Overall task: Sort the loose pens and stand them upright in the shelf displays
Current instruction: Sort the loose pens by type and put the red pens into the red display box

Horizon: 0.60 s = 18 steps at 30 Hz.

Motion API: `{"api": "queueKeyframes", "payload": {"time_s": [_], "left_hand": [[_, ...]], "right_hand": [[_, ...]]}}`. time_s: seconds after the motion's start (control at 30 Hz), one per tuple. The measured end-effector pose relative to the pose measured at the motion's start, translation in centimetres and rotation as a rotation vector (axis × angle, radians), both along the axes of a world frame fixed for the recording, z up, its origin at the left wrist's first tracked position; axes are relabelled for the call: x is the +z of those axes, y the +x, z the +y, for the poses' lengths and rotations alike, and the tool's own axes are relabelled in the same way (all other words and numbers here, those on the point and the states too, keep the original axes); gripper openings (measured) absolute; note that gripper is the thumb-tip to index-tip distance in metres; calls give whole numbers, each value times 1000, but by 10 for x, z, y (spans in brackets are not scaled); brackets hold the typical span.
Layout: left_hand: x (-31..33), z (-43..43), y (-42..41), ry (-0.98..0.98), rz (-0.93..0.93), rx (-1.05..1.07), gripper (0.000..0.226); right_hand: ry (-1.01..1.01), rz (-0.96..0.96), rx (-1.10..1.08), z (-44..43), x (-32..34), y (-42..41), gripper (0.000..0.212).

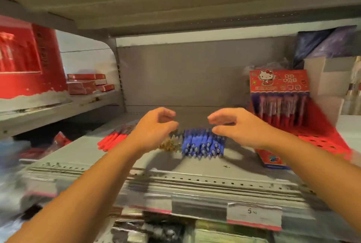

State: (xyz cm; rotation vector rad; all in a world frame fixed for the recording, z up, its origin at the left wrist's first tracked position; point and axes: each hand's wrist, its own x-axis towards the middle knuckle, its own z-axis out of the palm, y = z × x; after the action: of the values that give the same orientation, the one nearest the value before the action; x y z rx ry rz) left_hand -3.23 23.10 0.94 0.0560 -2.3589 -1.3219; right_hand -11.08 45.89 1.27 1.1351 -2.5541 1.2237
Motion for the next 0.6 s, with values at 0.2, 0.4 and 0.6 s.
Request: {"api": "queueKeyframes", "payload": {"time_s": [0.2,0.4,0.6], "left_hand": [[-5,-75,37,-83,-51,26,27],[-2,-138,42,-153,-95,161,27],[-6,-181,19,-209,-190,217,23]], "right_hand": [[68,11,1,-87,-10,22,27],[145,8,2,-164,-5,22,25],[248,52,-32,-223,3,-1,27]]}}
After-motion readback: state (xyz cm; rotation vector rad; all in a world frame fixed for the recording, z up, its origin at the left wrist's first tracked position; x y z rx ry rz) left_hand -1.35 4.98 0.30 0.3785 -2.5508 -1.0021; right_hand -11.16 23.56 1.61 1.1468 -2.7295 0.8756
